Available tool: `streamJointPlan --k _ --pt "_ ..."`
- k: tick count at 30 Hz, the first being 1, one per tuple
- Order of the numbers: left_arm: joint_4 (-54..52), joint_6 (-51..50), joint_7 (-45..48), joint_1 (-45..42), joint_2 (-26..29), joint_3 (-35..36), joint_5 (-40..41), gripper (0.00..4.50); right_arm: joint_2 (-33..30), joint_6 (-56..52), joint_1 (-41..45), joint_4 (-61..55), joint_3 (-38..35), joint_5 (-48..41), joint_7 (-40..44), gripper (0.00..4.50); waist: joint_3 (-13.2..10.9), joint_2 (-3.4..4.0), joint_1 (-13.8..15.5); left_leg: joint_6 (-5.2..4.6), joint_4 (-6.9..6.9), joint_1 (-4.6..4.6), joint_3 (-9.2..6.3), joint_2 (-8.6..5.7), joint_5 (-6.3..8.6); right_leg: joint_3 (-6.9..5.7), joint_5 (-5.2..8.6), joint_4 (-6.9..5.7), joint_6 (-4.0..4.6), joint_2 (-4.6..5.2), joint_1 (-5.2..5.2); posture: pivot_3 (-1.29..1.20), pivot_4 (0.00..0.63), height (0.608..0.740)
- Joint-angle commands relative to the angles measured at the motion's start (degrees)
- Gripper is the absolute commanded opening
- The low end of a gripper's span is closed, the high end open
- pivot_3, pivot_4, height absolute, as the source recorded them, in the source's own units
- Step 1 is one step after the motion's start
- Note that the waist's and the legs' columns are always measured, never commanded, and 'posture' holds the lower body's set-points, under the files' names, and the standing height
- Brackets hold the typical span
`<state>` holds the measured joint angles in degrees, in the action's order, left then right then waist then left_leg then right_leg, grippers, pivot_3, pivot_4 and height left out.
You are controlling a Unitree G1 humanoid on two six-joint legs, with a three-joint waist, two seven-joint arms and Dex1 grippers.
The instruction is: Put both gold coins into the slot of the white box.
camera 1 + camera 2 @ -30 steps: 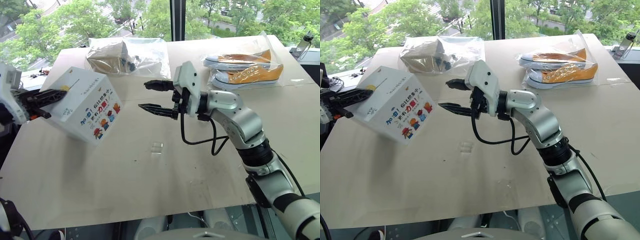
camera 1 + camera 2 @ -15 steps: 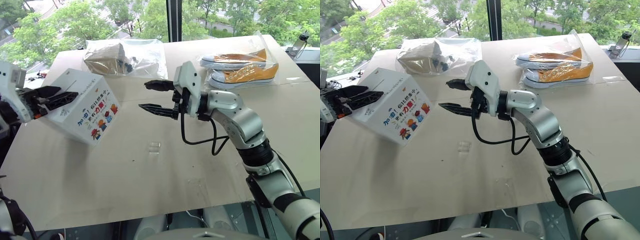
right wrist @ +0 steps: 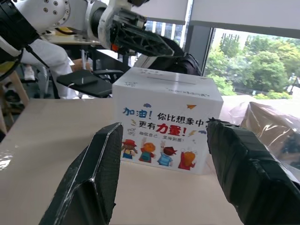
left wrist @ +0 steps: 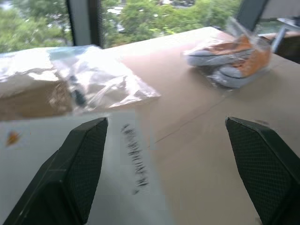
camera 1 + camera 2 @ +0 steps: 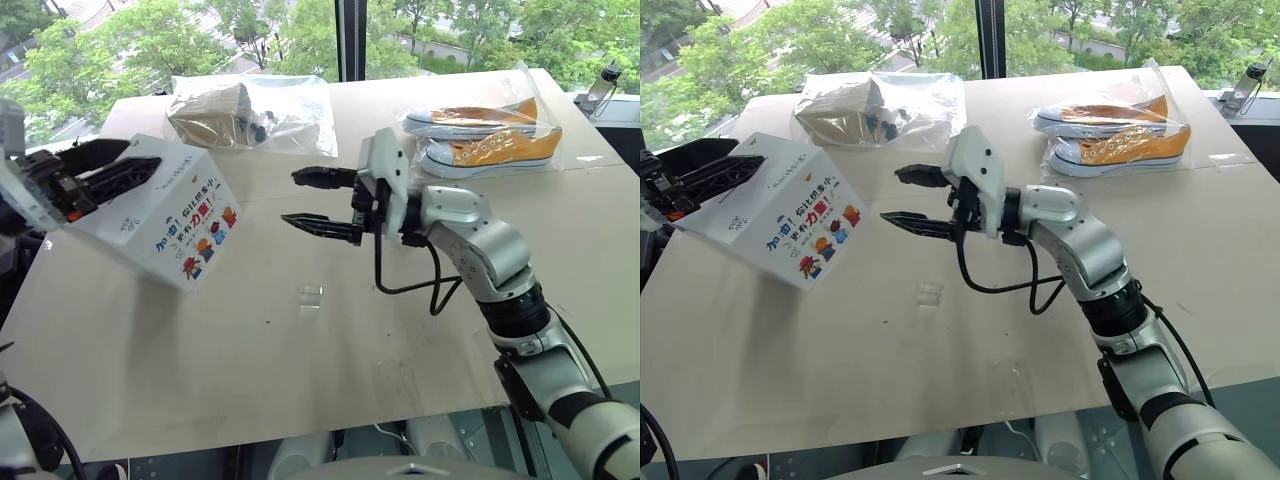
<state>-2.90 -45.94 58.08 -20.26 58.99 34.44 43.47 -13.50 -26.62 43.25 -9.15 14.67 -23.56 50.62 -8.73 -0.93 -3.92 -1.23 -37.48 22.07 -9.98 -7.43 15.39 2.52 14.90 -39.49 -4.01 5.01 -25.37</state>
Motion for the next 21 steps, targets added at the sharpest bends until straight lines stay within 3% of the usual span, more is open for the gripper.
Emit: streamJointPlan --k 1,6,10,15,21 --pt "-10.3 0.9 -2.9 2.8 -2.5 2.2 2.6 4.09 -2.7 2.4 -2.6 -2.8 -3.6 -2.6 3.3 3.08 0.0 0.0 0.1 0.0 0.0 0.0 -0.01 0.0 0.0 -0.02 0.0 0.02 0.0 -0.01 0.01 0.0 0.15 0.736" --pt "-29.2 2.2 -12.0 13.6 -9.4 -2.6 -0.8 4.09 -8.2 4.1 -10.3 -3.0 -6.8 -4.1 7.1 3.08 0.0 0.01 0.0 0.0 0.04 -0.05 0.05 0.02 0.0 0.03 0.0 0.02 0.01 -0.02 0.04 0.0 0.15 0.736" --pt "-39.3 5.4 -22.1 26.0 -19.4 -14.3 -8.3 4.09 -13.1 10.1 -19.6 -1.9 -6.6 -0.5 9.5 3.08 0.0 0.04 0.8 -0.08 0.14 -0.2 0.09 0.04 0.06 0.06 -0.01 0.38 0.0 -0.02 0.31 0.0 0.15 0.736" --pt "-38.0 16.2 -24.6 37.7 -24.7 -23.9 -19.6 4.09 -14.9 16.2 -27.4 1.4 -7.4 3.1 8.6 3.08 0.0 0.04 1.7 -0.09 0.14 -0.25 0.13 0.08 0.07 0.06 -0.05 0.43 0.07 -0.06 0.38 0.0 0.15 0.736" --pt "-31.3 25.4 -24.5 43.2 -28.8 -23.5 -23.5 4.09 -15.3 26.4 -32.1 9.2 -8.3 7.1 8.5 3.08 0.0 0.05 3.4 -0.15 0.08 -0.44 0.11 0.13 0.1 -0.08 -0.15 0.64 0.23 -0.09 0.75 0.0 0.15 0.736"
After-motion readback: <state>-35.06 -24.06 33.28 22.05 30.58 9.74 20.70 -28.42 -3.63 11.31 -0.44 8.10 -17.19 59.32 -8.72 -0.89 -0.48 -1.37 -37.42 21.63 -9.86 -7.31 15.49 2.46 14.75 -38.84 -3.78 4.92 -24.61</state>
